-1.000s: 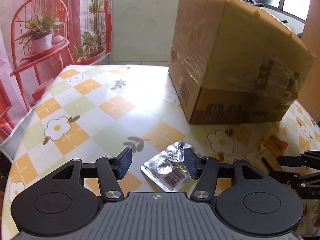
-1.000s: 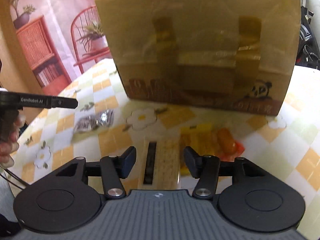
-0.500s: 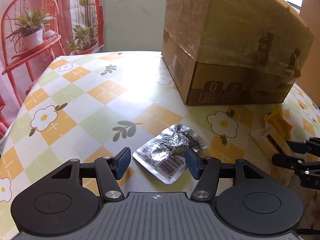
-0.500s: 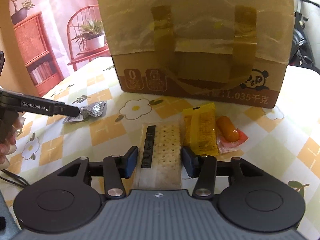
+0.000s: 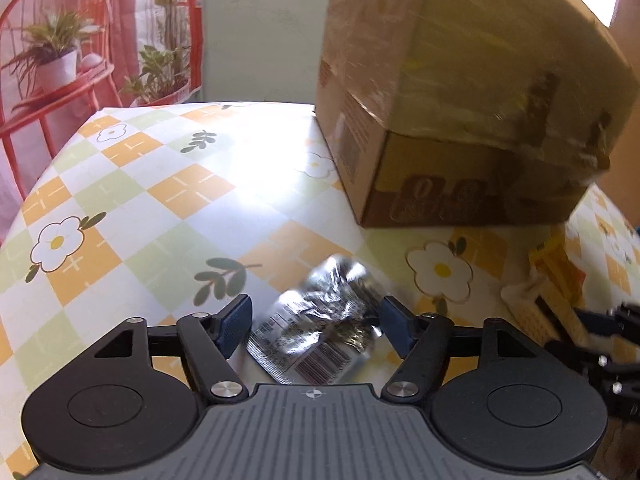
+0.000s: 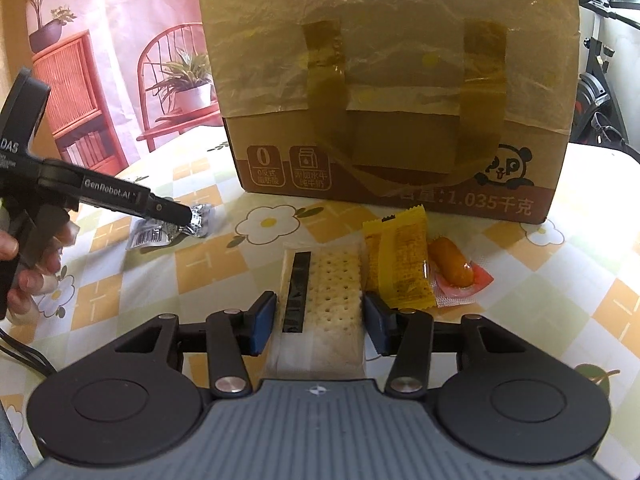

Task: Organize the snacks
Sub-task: 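Grasp the silver foil packet with the left gripper while the right grasps the cracker packet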

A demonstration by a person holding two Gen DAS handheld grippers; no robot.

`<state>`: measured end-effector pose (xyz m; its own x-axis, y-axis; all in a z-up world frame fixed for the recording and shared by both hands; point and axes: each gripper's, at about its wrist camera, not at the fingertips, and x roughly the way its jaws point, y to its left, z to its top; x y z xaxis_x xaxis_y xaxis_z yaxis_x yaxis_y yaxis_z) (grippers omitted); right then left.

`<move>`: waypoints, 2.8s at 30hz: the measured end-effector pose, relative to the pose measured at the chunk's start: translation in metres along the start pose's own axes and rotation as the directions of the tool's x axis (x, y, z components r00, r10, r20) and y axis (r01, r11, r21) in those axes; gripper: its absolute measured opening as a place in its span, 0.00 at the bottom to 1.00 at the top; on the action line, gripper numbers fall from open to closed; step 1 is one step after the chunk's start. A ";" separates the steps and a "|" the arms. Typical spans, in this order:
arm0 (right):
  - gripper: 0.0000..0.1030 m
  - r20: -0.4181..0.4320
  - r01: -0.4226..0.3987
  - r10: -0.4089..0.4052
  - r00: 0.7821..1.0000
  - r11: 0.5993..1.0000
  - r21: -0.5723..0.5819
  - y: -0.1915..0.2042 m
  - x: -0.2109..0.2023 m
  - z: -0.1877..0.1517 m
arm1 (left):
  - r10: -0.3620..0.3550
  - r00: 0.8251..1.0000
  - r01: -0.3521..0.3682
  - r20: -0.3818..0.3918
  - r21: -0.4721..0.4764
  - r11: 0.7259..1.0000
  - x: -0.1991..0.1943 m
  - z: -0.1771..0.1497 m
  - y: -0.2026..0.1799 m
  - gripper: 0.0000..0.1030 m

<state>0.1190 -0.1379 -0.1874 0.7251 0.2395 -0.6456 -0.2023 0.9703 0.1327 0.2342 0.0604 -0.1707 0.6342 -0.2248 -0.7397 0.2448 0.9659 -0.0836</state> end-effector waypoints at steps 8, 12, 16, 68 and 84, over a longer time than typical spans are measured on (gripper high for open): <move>0.49 0.000 -0.003 0.003 1.000 1.000 0.002 0.000 0.000 0.000 | 0.048 0.999 -0.049 0.011 0.120 0.992 -0.003 -0.013 -0.023 0.75; 0.49 -0.001 -0.004 0.004 1.000 1.000 0.004 0.000 0.000 0.000 | 0.046 0.999 -0.047 0.011 0.101 0.994 -0.004 -0.013 -0.022 0.74; 0.49 0.000 -0.005 0.005 1.000 1.000 0.004 0.000 0.000 0.000 | 0.051 0.999 -0.052 0.012 0.102 0.993 -0.005 -0.015 -0.023 0.74; 0.48 0.014 -0.036 0.036 0.999 0.998 -0.043 0.006 -0.004 -0.003 | 0.069 0.991 -0.074 0.111 0.036 0.997 -0.052 -0.055 -0.051 0.22; 0.48 0.008 -0.045 0.046 0.999 0.999 -0.030 0.003 -0.002 -0.003 | 0.003 0.999 -0.010 0.046 0.155 0.988 -0.026 -0.040 -0.026 0.67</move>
<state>0.1150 -0.1358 -0.1877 0.7202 0.2838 -0.6331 -0.2547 0.9569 0.1392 0.1817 0.0461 -0.1759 0.6677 -0.2279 -0.7087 0.3492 0.9366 0.0277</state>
